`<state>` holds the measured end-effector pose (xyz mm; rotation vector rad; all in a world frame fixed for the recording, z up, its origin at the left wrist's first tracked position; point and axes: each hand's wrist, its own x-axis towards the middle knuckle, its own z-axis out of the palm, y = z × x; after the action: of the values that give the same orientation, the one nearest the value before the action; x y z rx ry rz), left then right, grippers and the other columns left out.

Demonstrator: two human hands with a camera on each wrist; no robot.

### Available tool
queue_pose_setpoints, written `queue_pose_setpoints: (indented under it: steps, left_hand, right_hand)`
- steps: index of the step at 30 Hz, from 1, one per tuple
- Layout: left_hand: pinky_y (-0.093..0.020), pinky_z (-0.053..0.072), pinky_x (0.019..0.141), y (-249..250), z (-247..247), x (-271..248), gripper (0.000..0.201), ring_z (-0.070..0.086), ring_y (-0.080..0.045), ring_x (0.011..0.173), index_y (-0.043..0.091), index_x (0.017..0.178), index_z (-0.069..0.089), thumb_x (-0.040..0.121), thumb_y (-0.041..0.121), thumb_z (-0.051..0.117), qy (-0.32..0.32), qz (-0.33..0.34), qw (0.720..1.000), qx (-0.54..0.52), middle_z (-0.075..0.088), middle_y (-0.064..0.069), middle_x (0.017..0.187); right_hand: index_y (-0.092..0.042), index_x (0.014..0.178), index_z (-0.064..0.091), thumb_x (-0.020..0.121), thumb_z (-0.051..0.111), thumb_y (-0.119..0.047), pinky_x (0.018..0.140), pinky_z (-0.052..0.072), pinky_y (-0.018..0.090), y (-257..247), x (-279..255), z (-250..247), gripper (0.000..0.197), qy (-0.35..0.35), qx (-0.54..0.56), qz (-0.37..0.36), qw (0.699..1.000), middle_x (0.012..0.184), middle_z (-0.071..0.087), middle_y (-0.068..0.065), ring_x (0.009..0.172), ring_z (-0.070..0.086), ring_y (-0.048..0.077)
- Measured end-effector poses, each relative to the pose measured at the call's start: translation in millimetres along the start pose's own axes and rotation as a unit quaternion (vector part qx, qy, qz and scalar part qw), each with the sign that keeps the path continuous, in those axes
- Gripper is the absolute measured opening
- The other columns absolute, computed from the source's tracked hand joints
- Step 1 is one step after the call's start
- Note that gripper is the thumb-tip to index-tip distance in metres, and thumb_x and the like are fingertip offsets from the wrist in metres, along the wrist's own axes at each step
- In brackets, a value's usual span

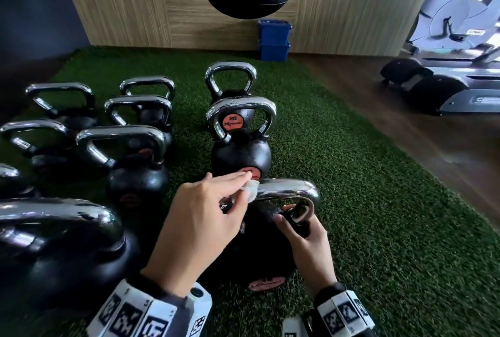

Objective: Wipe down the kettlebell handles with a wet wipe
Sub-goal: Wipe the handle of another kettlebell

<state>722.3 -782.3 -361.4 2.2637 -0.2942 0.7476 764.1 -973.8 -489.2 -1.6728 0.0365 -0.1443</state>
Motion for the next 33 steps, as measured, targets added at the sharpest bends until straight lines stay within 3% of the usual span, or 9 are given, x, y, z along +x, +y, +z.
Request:
queue_pose_setpoints:
  steps: [7,11,14,21,24,26,28,31,33]
  left_hand:
    - [-0.031,0.048,0.110,-14.6,7.2,-14.3,0.034,0.060,0.006,0.122,0.014,0.131,0.069,0.098,0.009,0.064,-0.002,0.031,1.000,-0.002,0.065,0.013,0.133]
    - [-0.017,0.053,0.098,-36.2,9.2,-34.6,0.032,0.065,0.009,0.112,0.019,0.133,0.067,0.103,0.014,0.057,0.062,-0.071,0.992,-0.080,0.069,0.013,0.126]
    - [-0.003,0.050,0.083,-43.6,12.8,-50.2,0.039,0.066,0.016,0.100,0.020,0.133,0.065,0.098,0.004,0.058,0.078,-0.141,0.980,-0.115,0.071,0.011,0.121]
    - [-0.009,0.051,0.093,-47.4,37.3,-73.4,0.037,0.068,0.002,0.112,0.012,0.135,0.064,0.098,0.008,0.062,0.147,-0.202,0.940,-0.233,0.072,0.014,0.124]
    - [-0.003,0.051,0.075,-56.9,46.8,-80.3,0.037,0.071,0.007,0.092,0.020,0.132,0.066,0.096,0.013,0.066,0.154,-0.233,0.929,-0.241,0.072,0.022,0.119]
    - [-0.004,0.047,0.059,-64.2,55.0,-87.1,0.038,0.064,0.006,0.069,0.024,0.130,0.066,0.094,0.011,0.068,0.154,-0.238,0.932,-0.225,0.074,0.029,0.105]
    - [-0.008,0.043,0.048,-69.8,63.9,-93.8,0.040,0.053,0.001,0.056,0.022,0.129,0.064,0.093,0.006,0.070,0.144,-0.237,0.939,-0.203,0.074,0.032,0.088]
    - [-0.016,0.045,0.053,-72.8,70.4,-100.3,0.038,0.056,-0.008,0.061,0.014,0.130,0.067,0.093,0.010,0.072,0.131,-0.261,0.928,-0.231,0.074,0.021,0.075]
    - [-0.014,0.052,0.069,-67.5,69.3,-99.2,0.041,0.070,-0.010,0.080,0.015,0.132,0.067,0.093,0.024,0.073,0.121,-0.294,0.900,-0.300,0.078,0.012,0.086]
  right_hand:
    - [-0.026,0.107,0.070,0.078,0.077,-0.053,0.092,0.056,0.052,9.9,0.6,2.8,0.040,0.011,-0.001,-0.003,1.000,0.103,0.077,-0.005,0.099,0.073,0.016]
    - [-0.027,0.109,0.069,0.078,0.078,-0.055,0.093,0.055,0.052,9.6,1.4,2.4,0.043,0.006,0.008,0.005,1.000,0.105,0.076,-0.004,0.102,0.072,0.018]
    - [-0.026,0.106,0.070,0.078,0.080,-0.050,0.092,0.057,0.052,9.3,2.0,1.2,0.038,0.006,0.013,-0.001,1.000,0.104,0.077,-0.005,0.099,0.073,0.016]
    - [-0.025,0.103,0.072,0.074,0.081,-0.051,0.090,0.058,0.053,12.7,1.9,0.7,0.040,0.000,0.038,0.010,0.999,0.101,0.077,-0.001,0.096,0.074,0.020]
    - [-0.022,0.100,0.072,0.071,0.082,-0.052,0.087,0.059,0.055,10.4,4.4,-2.3,0.043,-0.012,0.031,0.006,0.999,0.099,0.078,0.002,0.094,0.074,0.023]
    - [-0.020,0.099,0.073,0.069,0.083,-0.054,0.085,0.060,0.054,6.6,7.6,-6.0,0.046,-0.024,0.011,-0.006,1.000,0.096,0.078,0.002,0.091,0.075,0.022]
    - [-0.022,0.100,0.072,0.068,0.085,-0.052,0.085,0.060,0.052,1.8,12.0,-10.6,0.046,-0.042,-0.011,-0.009,0.999,0.097,0.078,0.001,0.092,0.075,0.020]
    - [-0.024,0.102,0.073,0.069,0.087,-0.047,0.082,0.062,0.042,-3.3,16.2,-15.3,0.043,-0.057,-0.049,-0.003,0.997,0.097,0.078,-0.003,0.089,0.075,0.012]
    - [-0.025,0.098,0.074,0.067,0.086,-0.052,0.079,0.063,0.037,-6.9,15.7,-17.1,0.043,-0.051,-0.079,-0.001,0.996,0.094,0.079,-0.006,0.086,0.075,0.009]
